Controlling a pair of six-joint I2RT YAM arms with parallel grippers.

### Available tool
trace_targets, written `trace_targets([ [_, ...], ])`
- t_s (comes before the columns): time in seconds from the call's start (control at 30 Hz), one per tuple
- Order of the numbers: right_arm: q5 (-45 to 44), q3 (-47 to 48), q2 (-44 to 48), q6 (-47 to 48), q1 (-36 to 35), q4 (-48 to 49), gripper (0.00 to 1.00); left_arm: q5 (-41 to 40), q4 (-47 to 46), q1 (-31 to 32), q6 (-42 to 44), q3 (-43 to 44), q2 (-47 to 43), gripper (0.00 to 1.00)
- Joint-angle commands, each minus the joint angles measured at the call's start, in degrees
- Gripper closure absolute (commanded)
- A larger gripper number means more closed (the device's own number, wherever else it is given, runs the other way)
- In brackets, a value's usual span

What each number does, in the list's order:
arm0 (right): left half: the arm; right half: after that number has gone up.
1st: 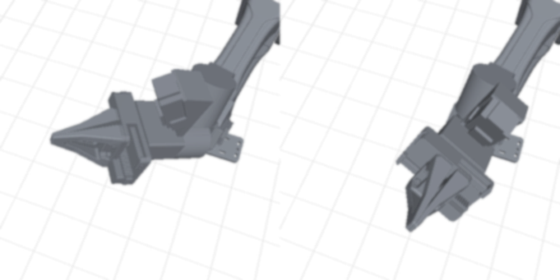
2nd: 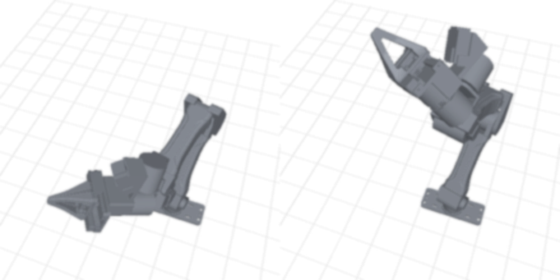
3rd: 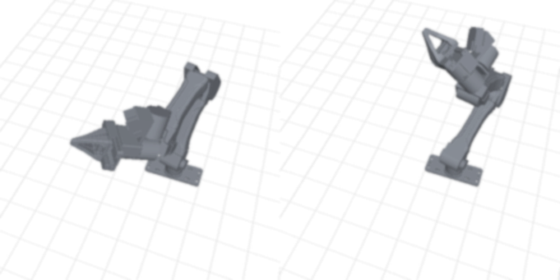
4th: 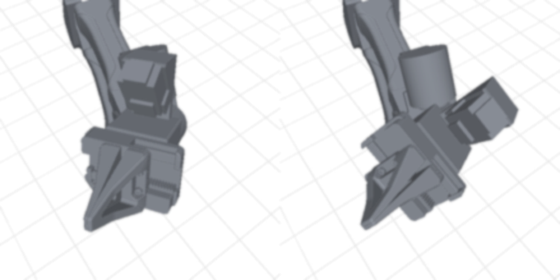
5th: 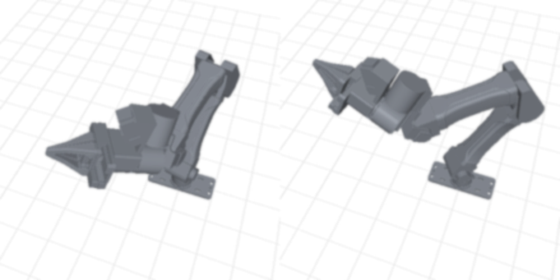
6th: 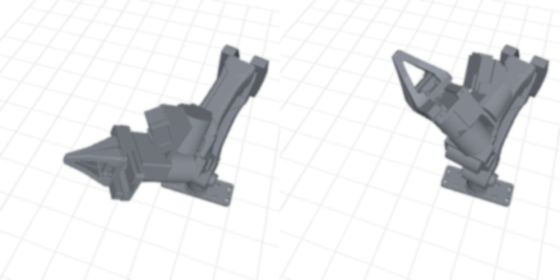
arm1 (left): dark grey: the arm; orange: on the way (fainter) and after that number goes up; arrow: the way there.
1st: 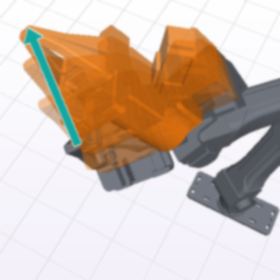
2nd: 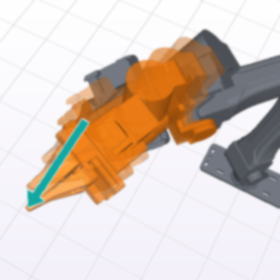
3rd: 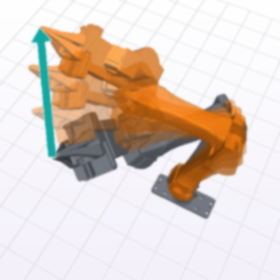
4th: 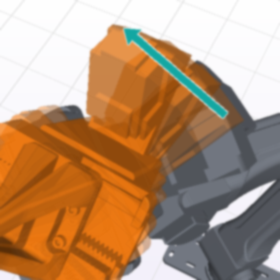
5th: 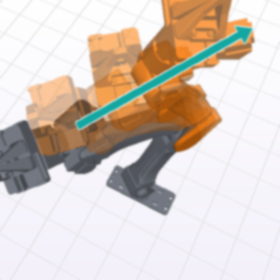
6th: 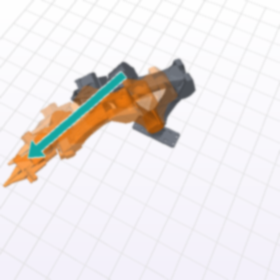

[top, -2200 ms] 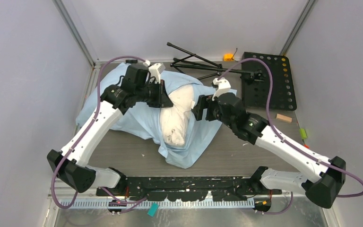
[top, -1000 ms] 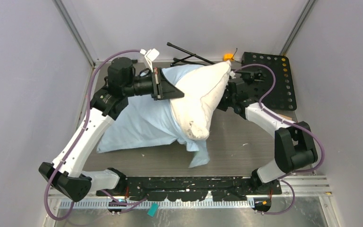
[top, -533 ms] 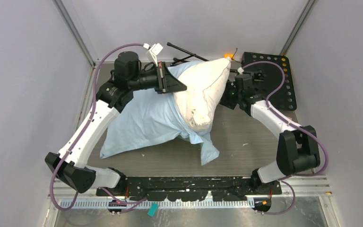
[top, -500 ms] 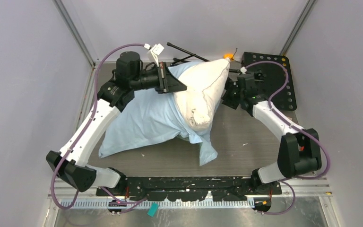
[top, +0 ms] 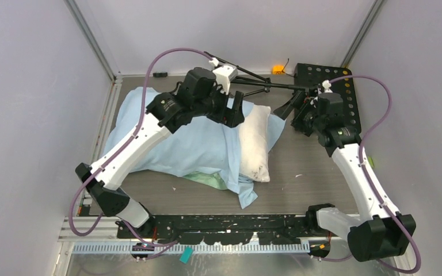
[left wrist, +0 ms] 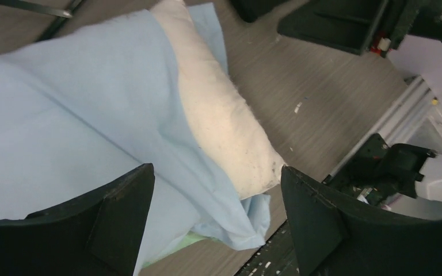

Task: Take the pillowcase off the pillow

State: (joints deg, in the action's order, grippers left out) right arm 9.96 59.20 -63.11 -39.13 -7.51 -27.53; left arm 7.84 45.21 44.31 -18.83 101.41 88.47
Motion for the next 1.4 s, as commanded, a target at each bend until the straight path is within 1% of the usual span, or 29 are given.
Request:
trace_targets([
  [0.0,9.66,-3.71,2.35,-0.73,-0.16,-1.06,0.02,-15.32,10.22,1.19,5.35,3.62,-0.94,0.18],
  [0.1,14.4,-7.99,2.53,-1.54,-0.57,1.31,0.02,-18.36,10.01,3.49,5.58,1.02,0.41,0.18],
  [0.2,17.53,-11.73,1.28,-0.88,-3.39,4.75,0.02,-17.84,8.37,4.36,4.34,-0.3,2.5,0.18],
  [0.33,16.48,-13.16,-2.38,1.32,-8.89,6.53,0.02,-14.7,4.26,4.41,3.7,-1.6,4.62,0.17],
  [0.43,15.04,-15.67,-4.7,0.59,-10.29,11.07,0.02,-12.73,2.53,4.41,3.4,-0.61,6.67,0.17],
  [0.5,14.79,-16.79,-6.31,-0.19,-10.48,14.47,0.02,-13.0,1.28,4.38,3.2,-0.5,8.08,0.17],
  [0.57,14.6,-17.13,-7.49,-0.06,-10.82,15.59,0.08,-15.51,0.71,4.33,3.6,-0.25,10.0,0.21],
  [0.63,14.74,-18.45,-7.68,-0.59,-11.11,17.89,0.15,-17.96,1.14,4.02,3.93,0.8,12.17,0.25],
  [0.73,16.69,-19.44,-7.43,-2.32,-11.55,21.22,0.33,-18.9,1.36,2.5,2.95,0.86,14.08,0.33],
  [0.83,17.27,-18.06,-5.74,-1.49,-11.72,18.97,0.5,-18.69,0.25,0.0,2.34,-0.65,14.38,0.43],
  [0.87,16.57,-17.94,-4.53,-1.05,-11.69,18.34,0.58,-18.39,0.42,-0.96,2.23,-0.96,14.25,0.48],
  [0.9,15.53,-17.84,-3.37,-0.62,-11.73,17.67,0.67,-18.49,0.92,-2.39,2.35,-1.32,14.07,0.55],
  [0.97,13.04,-16.83,-0.55,0.47,-11.7,15.23,0.86,-20.18,2.3,-5.17,2.83,-2.57,12.91,0.7],
  [1.0,10.92,-16.04,0.74,0.99,-11.74,12.97,0.91,-20.79,2.56,-7.47,2.91,-3.91,11.89,0.78],
  [1.03,8.58,-15.32,2.15,1.56,-11.7,10.61,0.97,-20.39,2.63,-10.05,2.9,-5.25,10.56,0.83],
  [1.1,2.25,-14.79,5.42,2.05,-11.6,7.14,1.0,-17.22,1.89,-16.56,2.33,-8.47,7.42,0.89],
  [1.2,-3.49,-15.77,10.99,1.75,-11.56,5.82,1.0,-17.63,-0.04,-22.94,2.09,-13.28,2.55,0.92],
  [1.3,-8.58,-16.13,17.38,1.05,-11.46,4.37,1.0,-19.33,0.35,-24.82,1.81,-14.46,0.8,0.93],
  [1.37,-9.75,-16.98,21.38,0.94,-11.47,5.03,1.0,-19.56,1.46,-24.85,1.66,-13.78,0.98,0.92],
])
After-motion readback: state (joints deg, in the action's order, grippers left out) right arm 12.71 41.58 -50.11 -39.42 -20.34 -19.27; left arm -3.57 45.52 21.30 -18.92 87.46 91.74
